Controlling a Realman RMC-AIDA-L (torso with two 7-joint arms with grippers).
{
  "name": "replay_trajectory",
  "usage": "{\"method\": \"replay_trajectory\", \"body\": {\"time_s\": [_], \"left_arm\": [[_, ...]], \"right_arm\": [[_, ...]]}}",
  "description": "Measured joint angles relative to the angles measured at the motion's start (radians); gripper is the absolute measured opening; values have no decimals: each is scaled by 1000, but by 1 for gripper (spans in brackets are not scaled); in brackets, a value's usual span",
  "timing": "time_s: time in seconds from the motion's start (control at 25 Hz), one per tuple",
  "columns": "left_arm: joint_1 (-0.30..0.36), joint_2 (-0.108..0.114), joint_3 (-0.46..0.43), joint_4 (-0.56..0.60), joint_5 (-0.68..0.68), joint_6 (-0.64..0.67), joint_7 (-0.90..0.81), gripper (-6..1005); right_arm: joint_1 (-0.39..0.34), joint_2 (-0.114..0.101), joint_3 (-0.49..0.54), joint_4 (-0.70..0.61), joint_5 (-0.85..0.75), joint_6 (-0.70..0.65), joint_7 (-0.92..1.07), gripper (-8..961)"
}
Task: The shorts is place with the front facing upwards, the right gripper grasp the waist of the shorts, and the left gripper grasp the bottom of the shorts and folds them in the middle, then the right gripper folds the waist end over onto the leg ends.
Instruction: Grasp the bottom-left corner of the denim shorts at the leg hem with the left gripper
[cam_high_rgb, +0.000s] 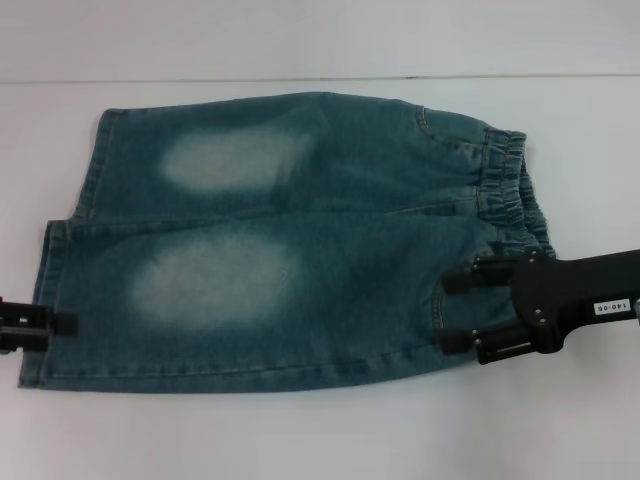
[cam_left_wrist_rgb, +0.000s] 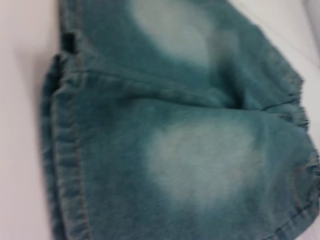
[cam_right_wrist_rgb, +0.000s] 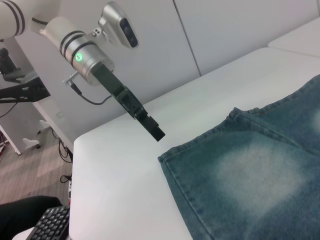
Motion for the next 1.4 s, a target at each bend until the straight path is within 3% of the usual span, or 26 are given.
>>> {"method": "replay_trajectory", "body": {"time_s": [0.92, 1.4], "left_arm": [[3, -8, 21, -16, 130, -139, -11, 606], [1, -10, 56, -25, 132, -168, -13, 595]], "right_arm": [[25, -6, 0, 0, 1, 10, -2, 911], [29, -4, -8, 0, -3, 26, -3, 912]]}}
